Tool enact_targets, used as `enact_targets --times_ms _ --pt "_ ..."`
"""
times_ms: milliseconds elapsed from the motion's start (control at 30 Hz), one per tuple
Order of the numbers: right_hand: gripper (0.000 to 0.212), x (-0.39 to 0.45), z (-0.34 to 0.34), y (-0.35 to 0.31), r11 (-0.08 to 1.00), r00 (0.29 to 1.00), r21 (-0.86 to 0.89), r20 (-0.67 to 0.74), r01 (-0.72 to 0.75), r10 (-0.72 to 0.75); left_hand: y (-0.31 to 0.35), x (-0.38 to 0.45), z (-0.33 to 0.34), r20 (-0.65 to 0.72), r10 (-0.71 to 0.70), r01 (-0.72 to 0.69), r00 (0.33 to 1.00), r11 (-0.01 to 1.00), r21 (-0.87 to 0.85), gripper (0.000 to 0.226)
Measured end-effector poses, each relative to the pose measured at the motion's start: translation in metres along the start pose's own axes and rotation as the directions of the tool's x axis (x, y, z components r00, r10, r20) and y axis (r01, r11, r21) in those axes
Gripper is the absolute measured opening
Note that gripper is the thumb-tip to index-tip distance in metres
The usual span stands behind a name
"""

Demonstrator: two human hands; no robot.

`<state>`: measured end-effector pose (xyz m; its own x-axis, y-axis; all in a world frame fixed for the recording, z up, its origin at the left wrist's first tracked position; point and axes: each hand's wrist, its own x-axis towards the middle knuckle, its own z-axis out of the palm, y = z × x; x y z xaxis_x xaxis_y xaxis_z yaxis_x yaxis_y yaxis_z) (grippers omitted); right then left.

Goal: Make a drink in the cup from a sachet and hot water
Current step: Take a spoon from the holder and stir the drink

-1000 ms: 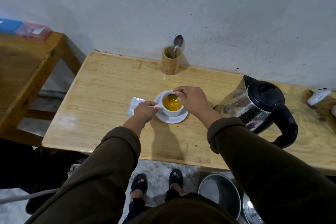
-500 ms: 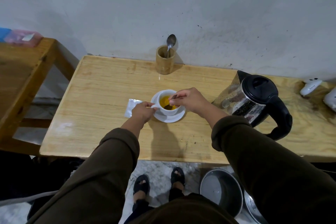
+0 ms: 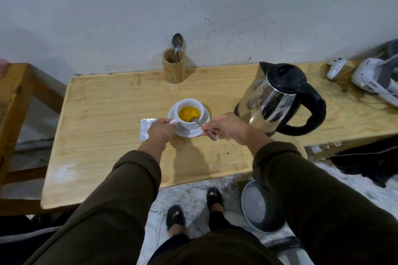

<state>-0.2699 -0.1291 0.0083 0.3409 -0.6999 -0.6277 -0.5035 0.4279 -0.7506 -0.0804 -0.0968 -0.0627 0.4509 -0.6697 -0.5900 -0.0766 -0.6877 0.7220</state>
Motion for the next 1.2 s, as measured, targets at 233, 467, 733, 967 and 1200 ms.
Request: enact_targets --times_ms 233,467,733,967,1200 --pt "0.013 -0.009 0.011 0.012 1.0 0.999 0.018 -0.049 0.013 -0.012 -0.002 0.0 -0.003 0.019 0.019 -0.02 1.0 1.0 0.02 0.035" --pt "0.019 -0.012 0.023 0.017 0.999 0.992 -0.008 -0.125 -0.036 0.035 -0.001 0.0 -0.005 0.04 0.035 -0.036 0.999 0.999 0.028 0.036" --pt "0.012 -0.018 0.028 0.021 0.999 0.981 0.03 -0.194 -0.023 0.028 -0.001 0.004 -0.005 0.058 0.032 -0.034 0.998 0.999 0.032 0.038" --pt "0.016 -0.006 0.02 0.045 0.998 0.945 0.046 -0.323 -0.034 0.047 -0.005 0.004 -0.003 0.029 0.039 -0.04 0.999 0.998 0.038 0.038" --pt "0.009 0.024 0.01 0.055 0.983 0.837 0.145 -0.52 -0.109 0.17 -0.007 0.002 0.0 0.015 0.033 -0.033 0.999 0.999 -0.013 0.038"
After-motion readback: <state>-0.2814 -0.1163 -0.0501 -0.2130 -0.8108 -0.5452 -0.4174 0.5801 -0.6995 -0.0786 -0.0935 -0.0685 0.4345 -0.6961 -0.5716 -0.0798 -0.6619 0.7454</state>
